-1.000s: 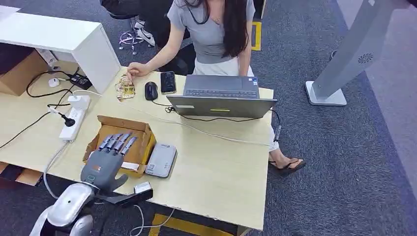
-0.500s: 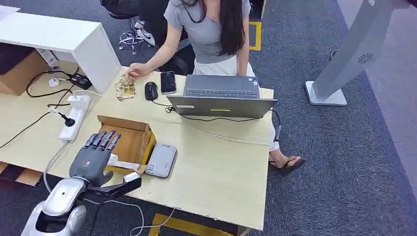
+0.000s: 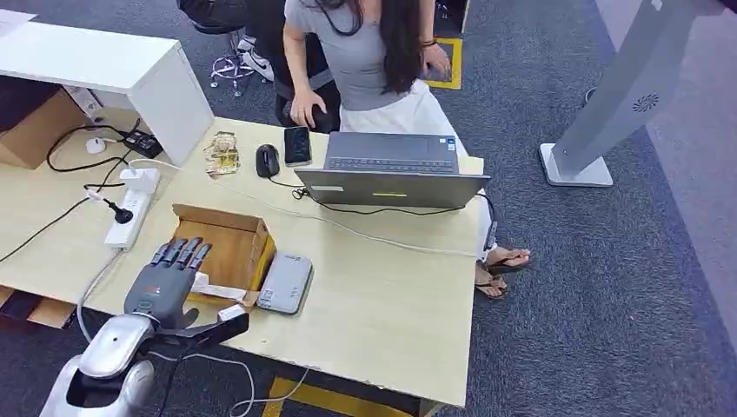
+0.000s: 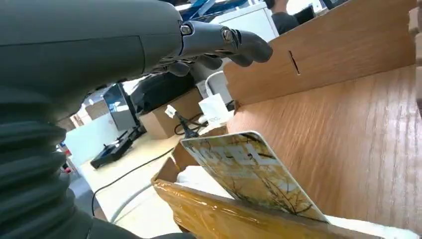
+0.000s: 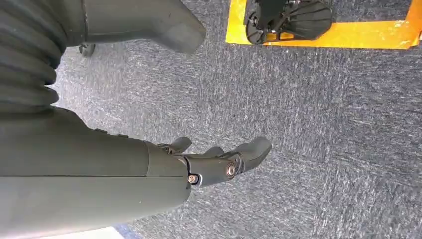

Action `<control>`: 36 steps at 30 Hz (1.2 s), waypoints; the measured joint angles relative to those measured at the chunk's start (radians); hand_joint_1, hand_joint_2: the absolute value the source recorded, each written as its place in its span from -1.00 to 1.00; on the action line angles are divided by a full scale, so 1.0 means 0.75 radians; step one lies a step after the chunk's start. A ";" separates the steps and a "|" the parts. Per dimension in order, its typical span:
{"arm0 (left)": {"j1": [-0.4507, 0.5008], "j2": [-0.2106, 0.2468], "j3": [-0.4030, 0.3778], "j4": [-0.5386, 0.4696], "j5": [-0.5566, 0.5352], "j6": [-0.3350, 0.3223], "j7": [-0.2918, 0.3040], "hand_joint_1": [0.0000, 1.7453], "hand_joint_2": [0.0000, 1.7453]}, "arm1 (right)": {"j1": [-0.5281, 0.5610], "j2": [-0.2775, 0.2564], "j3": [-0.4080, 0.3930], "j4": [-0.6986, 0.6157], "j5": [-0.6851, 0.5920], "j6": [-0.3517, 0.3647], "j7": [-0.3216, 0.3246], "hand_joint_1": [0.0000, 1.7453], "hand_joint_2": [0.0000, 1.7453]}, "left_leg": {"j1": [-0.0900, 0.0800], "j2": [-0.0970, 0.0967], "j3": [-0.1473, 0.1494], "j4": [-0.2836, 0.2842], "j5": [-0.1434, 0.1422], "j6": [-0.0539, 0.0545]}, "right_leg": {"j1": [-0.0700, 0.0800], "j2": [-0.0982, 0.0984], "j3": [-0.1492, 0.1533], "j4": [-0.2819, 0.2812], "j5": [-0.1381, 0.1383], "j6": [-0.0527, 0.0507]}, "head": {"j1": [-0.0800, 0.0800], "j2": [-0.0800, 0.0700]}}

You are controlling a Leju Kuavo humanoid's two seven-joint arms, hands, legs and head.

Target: Pass the card to the sensor for recognition and then transmit it.

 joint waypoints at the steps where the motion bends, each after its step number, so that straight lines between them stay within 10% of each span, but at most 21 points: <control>1: 0.000 -0.002 0.000 0.001 0.000 0.001 -0.002 -1.00 1.00 | 0.000 0.000 0.000 0.000 0.000 0.000 0.000 -1.00 1.00 | 0.000 0.000 0.000 0.000 0.000 0.000 | 0.000 0.000 0.000 0.000 0.000 0.000 | 0.000 0.000; 36: -0.001 -0.019 -0.024 0.011 0.038 0.016 -0.040 -1.00 1.00 | 0.000 0.001 0.004 -0.009 -0.002 0.016 -0.004 -1.00 1.00 | 0.000 0.000 0.000 0.000 0.000 0.000 | 0.000 0.000 0.000 0.000 0.000 0.000 | 0.000 0.000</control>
